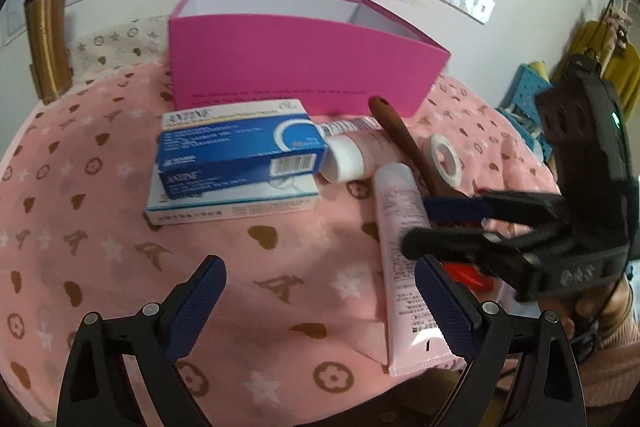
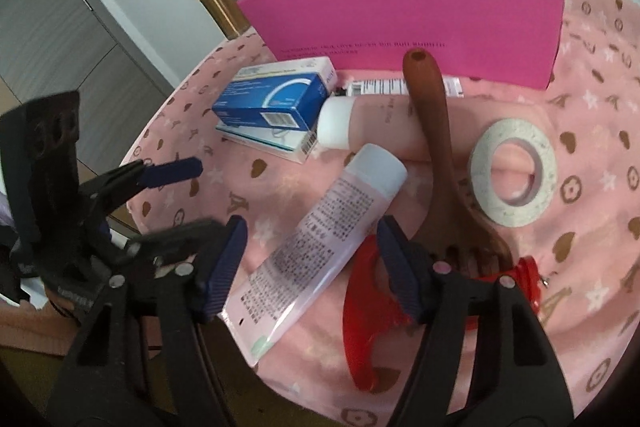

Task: Organize rigid objects
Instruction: 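Reach the right gripper to the brown back scratcher handle and grasp it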

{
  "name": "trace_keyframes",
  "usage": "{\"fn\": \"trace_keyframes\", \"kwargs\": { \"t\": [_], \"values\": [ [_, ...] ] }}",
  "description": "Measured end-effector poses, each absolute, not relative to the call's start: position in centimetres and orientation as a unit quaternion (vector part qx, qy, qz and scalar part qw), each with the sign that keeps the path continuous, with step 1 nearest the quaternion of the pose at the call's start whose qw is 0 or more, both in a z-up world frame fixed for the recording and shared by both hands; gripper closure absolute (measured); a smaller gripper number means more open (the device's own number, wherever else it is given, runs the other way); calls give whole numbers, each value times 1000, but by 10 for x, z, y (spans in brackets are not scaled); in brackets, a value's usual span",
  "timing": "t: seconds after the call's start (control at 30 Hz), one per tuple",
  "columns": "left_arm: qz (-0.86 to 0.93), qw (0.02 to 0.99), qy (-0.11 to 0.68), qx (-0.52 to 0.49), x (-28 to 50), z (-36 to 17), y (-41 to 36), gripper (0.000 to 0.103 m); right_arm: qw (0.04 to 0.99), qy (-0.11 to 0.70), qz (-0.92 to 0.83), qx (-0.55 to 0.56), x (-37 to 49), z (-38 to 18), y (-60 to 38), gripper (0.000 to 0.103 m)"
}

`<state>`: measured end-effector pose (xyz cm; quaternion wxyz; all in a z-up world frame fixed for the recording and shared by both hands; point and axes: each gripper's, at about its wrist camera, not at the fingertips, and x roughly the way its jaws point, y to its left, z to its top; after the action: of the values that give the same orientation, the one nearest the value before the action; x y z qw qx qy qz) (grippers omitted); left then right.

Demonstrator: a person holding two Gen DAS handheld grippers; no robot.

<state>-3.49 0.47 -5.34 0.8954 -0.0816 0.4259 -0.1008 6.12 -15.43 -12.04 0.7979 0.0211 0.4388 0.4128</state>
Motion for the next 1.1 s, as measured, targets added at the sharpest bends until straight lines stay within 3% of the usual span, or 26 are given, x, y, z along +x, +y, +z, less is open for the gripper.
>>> {"fn": "trace_keyframes", "kwargs": {
  "t": [0.1, 0.2, 0.23, 0.33, 0.63, 0.83, 1.1],
  "values": [
    [-119, 890, 433, -77, -33, -57, -1, 7, 792, 444, 419, 25, 71, -123, -147, 37],
    [-133, 886, 439, -72, -30, -62, -8, 7, 781, 461, 420, 37, 82, -133, -143, 50],
    [-138, 883, 442, -72, -29, -65, -9, 7, 781, 460, 420, 40, 84, -134, -143, 58],
    [-152, 877, 450, -76, -23, -70, -14, 7, 777, 459, 429, 46, 89, -133, -145, 62],
    [-201, 868, 451, -51, -10, -71, -49, 12, 787, 418, 452, -31, 86, -121, -125, 62],
    [-210, 867, 450, -30, -4, -69, -56, 12, 834, 377, 403, -13, 93, -104, -172, 50],
    [-197, 871, 448, -41, 11, -66, -49, 13, 854, 376, 358, -34, 112, -111, -181, 53]
  ]
}}
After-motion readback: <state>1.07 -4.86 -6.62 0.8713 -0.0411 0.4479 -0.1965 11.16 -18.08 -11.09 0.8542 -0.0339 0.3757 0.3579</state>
